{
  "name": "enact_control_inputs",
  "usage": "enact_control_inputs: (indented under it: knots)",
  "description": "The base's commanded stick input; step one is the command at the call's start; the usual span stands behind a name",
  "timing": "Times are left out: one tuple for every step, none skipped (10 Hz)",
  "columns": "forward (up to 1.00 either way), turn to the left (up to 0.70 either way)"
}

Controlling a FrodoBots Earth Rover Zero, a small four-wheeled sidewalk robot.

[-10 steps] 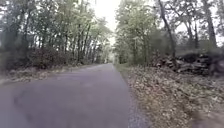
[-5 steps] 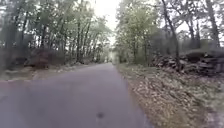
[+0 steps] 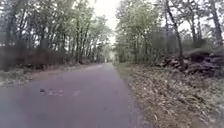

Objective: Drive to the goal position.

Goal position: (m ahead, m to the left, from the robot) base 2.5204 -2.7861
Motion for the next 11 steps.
enact_control_inputs:
  knots:
    - [0.7,0.0]
    - [0.7,0.0]
    - [0.7,0.0]
    - [0.7,0.0]
    - [0.7,0.0]
    - [0.7,0.0]
    - [0.7,0.0]
    - [0.7,0.0]
    - [0.7,0.0]
    - [0.7,0.0]
    - [0.7,0.0]
